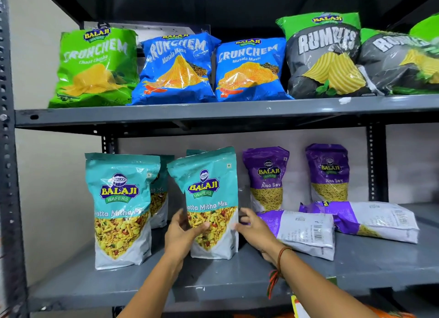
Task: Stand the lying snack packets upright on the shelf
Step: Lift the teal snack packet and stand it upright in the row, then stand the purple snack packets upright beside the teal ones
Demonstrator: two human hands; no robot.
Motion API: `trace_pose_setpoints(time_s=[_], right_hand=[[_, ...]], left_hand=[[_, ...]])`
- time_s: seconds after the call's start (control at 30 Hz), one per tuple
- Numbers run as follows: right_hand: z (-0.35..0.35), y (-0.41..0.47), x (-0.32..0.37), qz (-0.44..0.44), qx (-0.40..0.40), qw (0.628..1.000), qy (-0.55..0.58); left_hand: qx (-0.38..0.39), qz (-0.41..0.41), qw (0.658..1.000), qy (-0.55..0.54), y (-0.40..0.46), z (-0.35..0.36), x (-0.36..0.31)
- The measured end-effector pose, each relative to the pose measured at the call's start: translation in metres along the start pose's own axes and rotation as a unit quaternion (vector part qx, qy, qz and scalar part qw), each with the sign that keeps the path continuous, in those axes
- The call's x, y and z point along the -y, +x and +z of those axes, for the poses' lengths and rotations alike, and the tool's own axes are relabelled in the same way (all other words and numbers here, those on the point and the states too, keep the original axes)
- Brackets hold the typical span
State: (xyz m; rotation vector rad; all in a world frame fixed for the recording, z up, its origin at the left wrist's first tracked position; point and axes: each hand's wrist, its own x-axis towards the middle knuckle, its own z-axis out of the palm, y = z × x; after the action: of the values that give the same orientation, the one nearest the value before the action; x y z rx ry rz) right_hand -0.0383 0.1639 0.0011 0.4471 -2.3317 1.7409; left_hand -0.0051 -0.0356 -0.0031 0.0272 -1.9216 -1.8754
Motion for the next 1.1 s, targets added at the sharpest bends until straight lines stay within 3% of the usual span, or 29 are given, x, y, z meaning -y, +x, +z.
trace_pose_setpoints(time_s=[0.1,0.13,0.27,0.37,0.47,0.57,0.67,0.73,0.83,0.97,1.1], right_hand=[[-0.019,-0.018,0.017,-0.036,-0.065,0.997,0.007],[-0.029,-0.022,0.024,-0.052,-0.082,0.995,0.009],[-0.075,-0.029,0.053,-0.104,-0.157,0.982,-0.008],[-0.119,-0.023,0.058,-0.107,-0.206,0.972,-0.036],[-0.159,-0.01,0.041,-0.064,-0.221,0.97,-0.075],[-0.186,0.01,0.007,-0.012,-0.163,0.974,-0.157],[-0.203,0.037,-0.023,0.042,-0.04,0.967,-0.247],[-0.209,0.059,-0.032,0.043,0.036,0.938,-0.342],[-0.205,0.088,-0.03,0.06,0.15,0.887,-0.432],[-0.182,0.112,-0.034,0.062,0.283,0.846,-0.447],[-0.174,0.116,-0.043,0.091,0.292,0.901,-0.307]], left_hand=[[-0.21,0.135,0.961,0.124,-0.029,0.018,-0.031],[-0.235,0.176,0.948,0.123,-0.038,0.027,-0.044],[-0.194,0.226,0.953,0.057,-0.058,0.075,-0.08],[-0.15,0.137,0.979,-0.025,-0.062,0.12,-0.084],[-0.1,-0.053,0.975,-0.192,-0.058,0.165,-0.061],[-0.027,-0.203,0.95,-0.235,-0.059,0.192,-0.027],[-0.063,-0.237,0.94,-0.235,-0.061,0.217,-0.002],[-0.093,-0.245,0.93,-0.259,-0.058,0.235,0.005],[-0.075,-0.27,0.925,-0.257,-0.05,0.255,0.009],[-0.111,-0.261,0.915,-0.288,-0.045,0.272,0.012],[-0.121,-0.249,0.917,-0.288,-0.044,0.274,0.008]])
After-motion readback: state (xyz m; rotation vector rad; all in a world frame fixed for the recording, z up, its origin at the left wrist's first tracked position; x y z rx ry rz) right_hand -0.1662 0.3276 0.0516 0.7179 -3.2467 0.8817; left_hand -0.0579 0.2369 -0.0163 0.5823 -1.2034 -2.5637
